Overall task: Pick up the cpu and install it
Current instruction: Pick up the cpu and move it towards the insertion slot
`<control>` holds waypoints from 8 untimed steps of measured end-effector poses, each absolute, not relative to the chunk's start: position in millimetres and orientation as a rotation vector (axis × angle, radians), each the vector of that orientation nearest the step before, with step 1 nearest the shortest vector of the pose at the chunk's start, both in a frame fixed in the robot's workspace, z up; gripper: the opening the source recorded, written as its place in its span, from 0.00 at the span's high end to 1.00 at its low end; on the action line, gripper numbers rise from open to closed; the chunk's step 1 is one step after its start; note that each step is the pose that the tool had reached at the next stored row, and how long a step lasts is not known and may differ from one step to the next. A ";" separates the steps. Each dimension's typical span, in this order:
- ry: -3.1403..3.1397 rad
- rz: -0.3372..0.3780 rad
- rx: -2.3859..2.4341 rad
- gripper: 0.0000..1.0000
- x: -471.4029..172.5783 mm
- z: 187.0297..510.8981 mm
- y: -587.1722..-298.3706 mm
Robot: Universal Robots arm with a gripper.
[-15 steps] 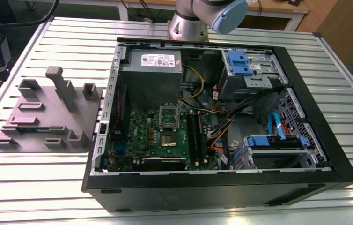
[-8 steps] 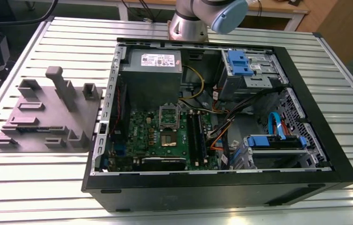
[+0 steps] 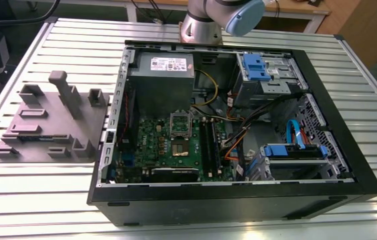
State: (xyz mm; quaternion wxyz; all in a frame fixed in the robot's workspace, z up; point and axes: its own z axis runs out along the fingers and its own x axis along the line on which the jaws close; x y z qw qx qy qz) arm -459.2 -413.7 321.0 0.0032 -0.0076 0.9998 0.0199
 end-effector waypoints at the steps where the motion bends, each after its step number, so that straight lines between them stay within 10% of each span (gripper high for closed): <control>1: 3.134 0.062 -0.024 0.53 -459.2 321.0 -413.7; 8: 3.135 0.062 -0.024 0.53 -459.2 322.3 -413.7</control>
